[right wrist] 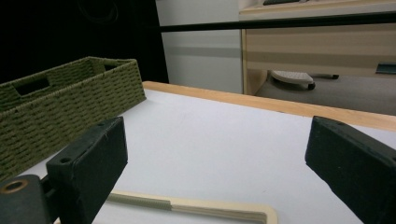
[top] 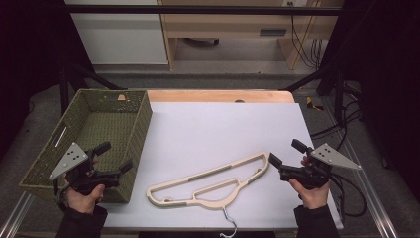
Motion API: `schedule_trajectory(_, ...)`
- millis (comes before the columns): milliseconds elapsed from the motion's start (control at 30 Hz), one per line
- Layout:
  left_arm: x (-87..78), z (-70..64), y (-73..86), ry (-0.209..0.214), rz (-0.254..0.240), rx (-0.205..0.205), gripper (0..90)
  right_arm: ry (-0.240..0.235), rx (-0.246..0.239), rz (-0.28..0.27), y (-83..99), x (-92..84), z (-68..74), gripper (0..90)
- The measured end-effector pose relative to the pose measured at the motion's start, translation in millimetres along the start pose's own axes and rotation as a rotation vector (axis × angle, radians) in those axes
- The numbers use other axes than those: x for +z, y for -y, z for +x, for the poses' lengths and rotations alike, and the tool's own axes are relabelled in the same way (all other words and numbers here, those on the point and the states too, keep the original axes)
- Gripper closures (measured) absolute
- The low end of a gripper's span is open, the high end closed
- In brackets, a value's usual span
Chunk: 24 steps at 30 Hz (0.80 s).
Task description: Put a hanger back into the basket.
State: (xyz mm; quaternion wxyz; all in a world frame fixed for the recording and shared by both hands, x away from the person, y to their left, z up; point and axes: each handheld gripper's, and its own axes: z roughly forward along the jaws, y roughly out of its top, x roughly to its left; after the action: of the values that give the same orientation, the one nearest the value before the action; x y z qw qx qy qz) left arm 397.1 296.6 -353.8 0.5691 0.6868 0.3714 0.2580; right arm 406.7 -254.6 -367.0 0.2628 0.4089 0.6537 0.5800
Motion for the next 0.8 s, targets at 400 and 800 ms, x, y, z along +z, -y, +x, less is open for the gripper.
schedule_trajectory(400,4.1,-3.1,2.3,0.012,0.016,0.012,3.6,-0.011,-0.01,0.043,1.3,4.5,4.6,8.0)
schedule_trajectory(800,11.1,-10.3,4.5,0.028,0.045,0.044,3.7,-0.087,-0.069,0.121,4.7,15.2,24.4,11.8)
